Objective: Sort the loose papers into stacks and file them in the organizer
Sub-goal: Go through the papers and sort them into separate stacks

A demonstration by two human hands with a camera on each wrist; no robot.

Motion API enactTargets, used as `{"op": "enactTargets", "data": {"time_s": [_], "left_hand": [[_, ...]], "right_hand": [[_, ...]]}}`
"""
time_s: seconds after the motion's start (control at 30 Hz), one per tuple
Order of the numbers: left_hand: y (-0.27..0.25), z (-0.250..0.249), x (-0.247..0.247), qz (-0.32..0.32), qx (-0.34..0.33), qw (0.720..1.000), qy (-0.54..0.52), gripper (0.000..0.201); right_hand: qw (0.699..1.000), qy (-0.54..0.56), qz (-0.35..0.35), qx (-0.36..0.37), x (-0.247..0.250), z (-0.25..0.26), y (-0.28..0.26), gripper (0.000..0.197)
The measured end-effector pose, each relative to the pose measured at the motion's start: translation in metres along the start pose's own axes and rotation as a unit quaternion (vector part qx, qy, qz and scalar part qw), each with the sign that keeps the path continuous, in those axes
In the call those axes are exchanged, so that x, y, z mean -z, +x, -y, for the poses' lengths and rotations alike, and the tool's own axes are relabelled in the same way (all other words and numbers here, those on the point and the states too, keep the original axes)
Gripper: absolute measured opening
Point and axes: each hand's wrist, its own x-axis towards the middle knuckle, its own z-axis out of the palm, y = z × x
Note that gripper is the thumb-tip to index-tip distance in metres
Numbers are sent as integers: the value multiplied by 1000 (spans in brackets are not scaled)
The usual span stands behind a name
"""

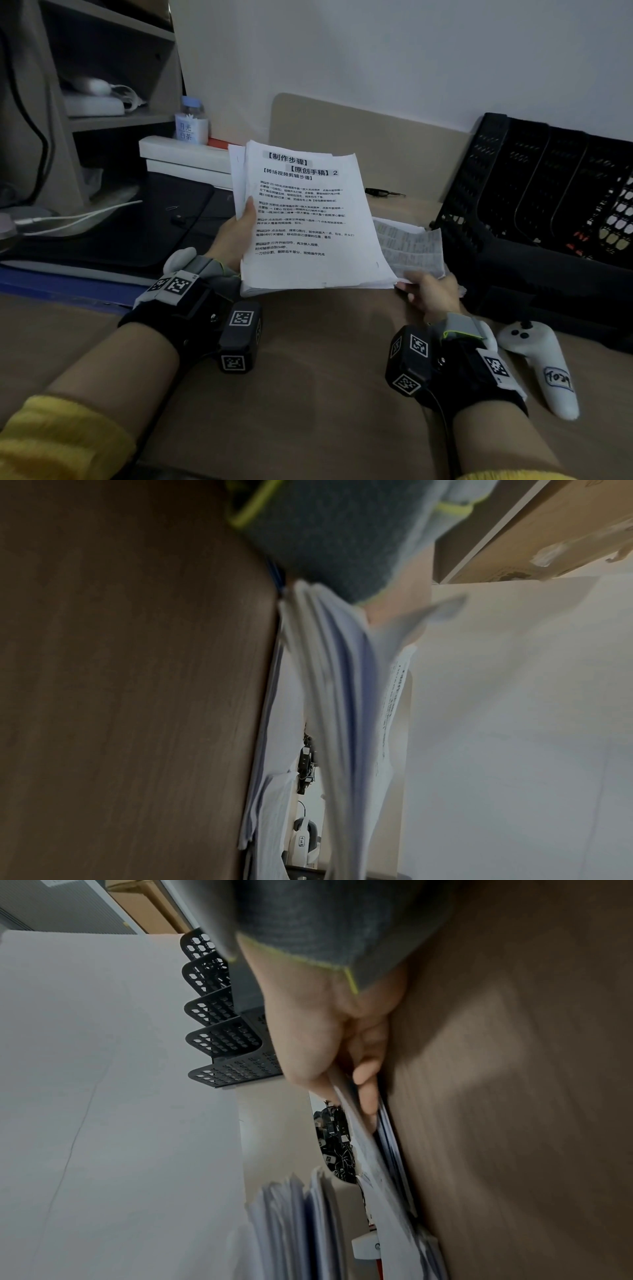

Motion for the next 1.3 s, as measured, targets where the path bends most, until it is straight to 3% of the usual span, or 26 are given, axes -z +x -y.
{"op": "enactTargets", "data": {"time_s": [0.2,0.4,0.53,0.63,0.77,0.9,0.97,1.07,1.13,1.23,1.3], "left_hand": [[-2,-1,0,-7,0,1000,-2,54],[-3,-2,1,-2,3,1000,-15,56],[-5,-2,0,-7,4,1000,-15,56],[-4,-2,1,-7,5,1000,-13,57],[-4,-1,0,-5,4,1000,-7,57],[-3,1,-1,-2,11,1000,-16,56],[-3,1,-1,-4,12,1000,-14,54],[-4,0,-2,1,12,1000,-9,52],[-5,0,-3,0,10,1000,-5,50],[-5,0,-3,-1,10,1000,-5,52],[-5,0,-3,-3,10,1000,3,54]], "right_hand": [[992,7,-121,19,8,2,5,17],[980,22,-184,74,7,-6,12,38],[984,20,-159,71,5,-11,13,69],[985,-1,-160,70,7,-11,13,81],[975,-19,-185,123,11,-6,7,67],[944,-25,-201,261,7,4,-2,42],[955,0,-130,268,2,7,-2,25],[980,-2,53,191,-12,6,-8,17],[980,-26,140,137,-22,3,-12,27],[965,-55,238,95,-31,0,-17,63],[955,-56,276,88,-35,6,-30,59]]}}
